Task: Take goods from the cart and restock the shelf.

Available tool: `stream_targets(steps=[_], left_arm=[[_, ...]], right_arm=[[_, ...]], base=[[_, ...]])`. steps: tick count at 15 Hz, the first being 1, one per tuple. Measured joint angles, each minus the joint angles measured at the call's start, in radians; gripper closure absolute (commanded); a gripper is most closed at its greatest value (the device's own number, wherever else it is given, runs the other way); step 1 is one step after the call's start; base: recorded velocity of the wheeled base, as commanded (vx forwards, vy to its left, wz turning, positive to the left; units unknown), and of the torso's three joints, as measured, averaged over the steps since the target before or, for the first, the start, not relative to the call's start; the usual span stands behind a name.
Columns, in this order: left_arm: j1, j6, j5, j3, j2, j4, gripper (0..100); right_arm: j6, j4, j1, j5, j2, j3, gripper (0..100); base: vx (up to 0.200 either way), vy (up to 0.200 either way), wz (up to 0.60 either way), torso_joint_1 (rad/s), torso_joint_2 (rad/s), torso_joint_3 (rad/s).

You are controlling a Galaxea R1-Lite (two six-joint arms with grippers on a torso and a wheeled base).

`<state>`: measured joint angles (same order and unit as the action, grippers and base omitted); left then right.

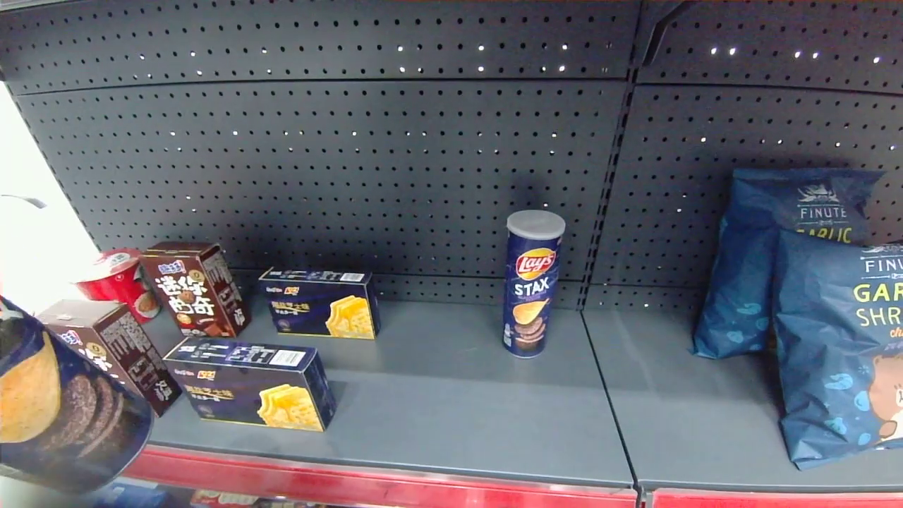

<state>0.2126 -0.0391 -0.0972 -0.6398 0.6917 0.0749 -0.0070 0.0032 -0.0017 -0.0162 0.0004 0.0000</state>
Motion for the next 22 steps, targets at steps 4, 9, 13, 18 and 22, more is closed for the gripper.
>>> stream_targets(steps=[4,9,13,18,22], left_arm=[[-0.001,-0.025,0.112,0.026,-0.056,-0.003,100],[-0.004,-0.028,0.128,0.089,-0.082,0.014,100],[-0.014,0.003,0.157,0.194,-0.094,0.067,100],[-0.075,0.010,0.195,0.254,-0.167,0.067,100],[-0.078,0.011,0.197,0.257,-0.179,0.073,100]], right_arm=[[-0.012,-0.019,0.006,-0.111,0.067,-0.085,0],[-0.042,-0.136,0.064,-0.192,0.472,-0.318,0],[-0.069,-0.200,0.111,-0.239,0.789,-0.505,0],[-0.051,-0.587,0.133,-0.384,1.223,-0.616,0],[-0.052,-0.832,0.140,-0.519,1.537,-0.719,0]], base=[[0.000,0.000,0.00,0.000,0.00,0.000],[0.000,0.000,0.00,0.000,0.00,0.000],[0.000,0.000,0.00,0.000,0.00,0.000],[0.000,0.000,0.00,0.000,0.00,0.000],[0.000,0.000,0.00,0.000,0.00,0.000]])
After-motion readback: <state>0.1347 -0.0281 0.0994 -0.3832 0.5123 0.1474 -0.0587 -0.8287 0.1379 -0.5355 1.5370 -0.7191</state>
